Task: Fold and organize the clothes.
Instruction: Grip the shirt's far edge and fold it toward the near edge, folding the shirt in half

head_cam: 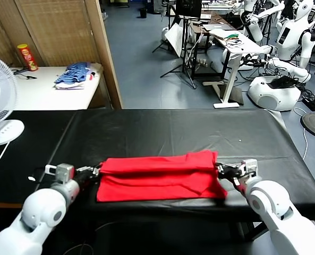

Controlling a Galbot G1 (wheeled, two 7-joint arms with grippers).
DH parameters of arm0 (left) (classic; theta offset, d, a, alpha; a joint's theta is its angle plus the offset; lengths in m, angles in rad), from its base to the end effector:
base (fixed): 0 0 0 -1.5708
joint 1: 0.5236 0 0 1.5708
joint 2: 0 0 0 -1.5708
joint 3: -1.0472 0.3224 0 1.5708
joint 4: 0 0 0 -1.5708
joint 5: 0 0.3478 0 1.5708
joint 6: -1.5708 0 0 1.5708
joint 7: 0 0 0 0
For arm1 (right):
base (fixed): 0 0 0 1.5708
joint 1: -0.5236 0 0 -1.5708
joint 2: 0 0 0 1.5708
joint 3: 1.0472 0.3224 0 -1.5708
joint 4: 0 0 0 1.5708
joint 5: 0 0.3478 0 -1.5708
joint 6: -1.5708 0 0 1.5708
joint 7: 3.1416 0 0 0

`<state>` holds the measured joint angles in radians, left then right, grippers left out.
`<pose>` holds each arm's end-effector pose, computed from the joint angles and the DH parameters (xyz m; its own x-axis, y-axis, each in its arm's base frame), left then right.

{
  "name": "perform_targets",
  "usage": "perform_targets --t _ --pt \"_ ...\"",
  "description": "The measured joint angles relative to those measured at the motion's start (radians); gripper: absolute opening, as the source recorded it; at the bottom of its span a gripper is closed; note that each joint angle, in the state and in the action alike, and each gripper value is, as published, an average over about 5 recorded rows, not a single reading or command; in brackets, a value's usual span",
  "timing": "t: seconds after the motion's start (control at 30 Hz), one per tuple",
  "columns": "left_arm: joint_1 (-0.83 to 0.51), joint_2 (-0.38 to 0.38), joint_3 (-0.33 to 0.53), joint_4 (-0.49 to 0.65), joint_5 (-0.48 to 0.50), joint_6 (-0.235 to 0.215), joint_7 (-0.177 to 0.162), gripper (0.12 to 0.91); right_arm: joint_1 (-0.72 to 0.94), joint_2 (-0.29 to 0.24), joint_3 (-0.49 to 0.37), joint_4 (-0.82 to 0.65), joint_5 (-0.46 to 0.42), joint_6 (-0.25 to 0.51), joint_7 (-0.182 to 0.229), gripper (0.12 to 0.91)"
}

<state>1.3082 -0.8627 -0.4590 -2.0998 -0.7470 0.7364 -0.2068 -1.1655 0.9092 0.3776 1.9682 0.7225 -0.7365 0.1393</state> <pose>0.2574 0.0808 -0.1973 -0.7944 0.1593 0.5862 0.2222 0.9743 0.0363 0.2942 -0.0786 -0.2130 -0.7828 -0.2057 0.5873 -0.2478 0.9688 0.0090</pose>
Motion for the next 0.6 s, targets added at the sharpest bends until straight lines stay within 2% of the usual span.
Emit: perform_targets --t 0.1,0.2,0.33,0.47,0.6 --pt "0.027 -0.009 0.003 -0.008 0.03 0.0 0.007 0.128 -0.014 0.0 0.01 0.013 -0.001 0.0 -0.006 0.138" --pt "0.044 -0.015 0.005 -0.019 0.05 0.0 0.01 0.173 -0.032 -0.006 0.033 0.034 0.007 0.0 -0.015 0.236" --pt "0.05 -0.012 0.0 -0.04 0.043 0.0 0.0 0.364 -0.049 -0.018 0.081 0.058 0.039 0.0 -0.017 0.45" --pt "0.038 0.002 -0.002 -0.048 -0.001 0.0 -0.023 0.598 -0.032 -0.016 0.123 0.049 0.053 0.0 0.0 0.676" --pt "-0.007 -0.011 0.008 -0.024 -0.04 0.0 -0.043 0.764 0.021 0.022 0.116 0.0 0.011 0.012 -0.003 0.786"
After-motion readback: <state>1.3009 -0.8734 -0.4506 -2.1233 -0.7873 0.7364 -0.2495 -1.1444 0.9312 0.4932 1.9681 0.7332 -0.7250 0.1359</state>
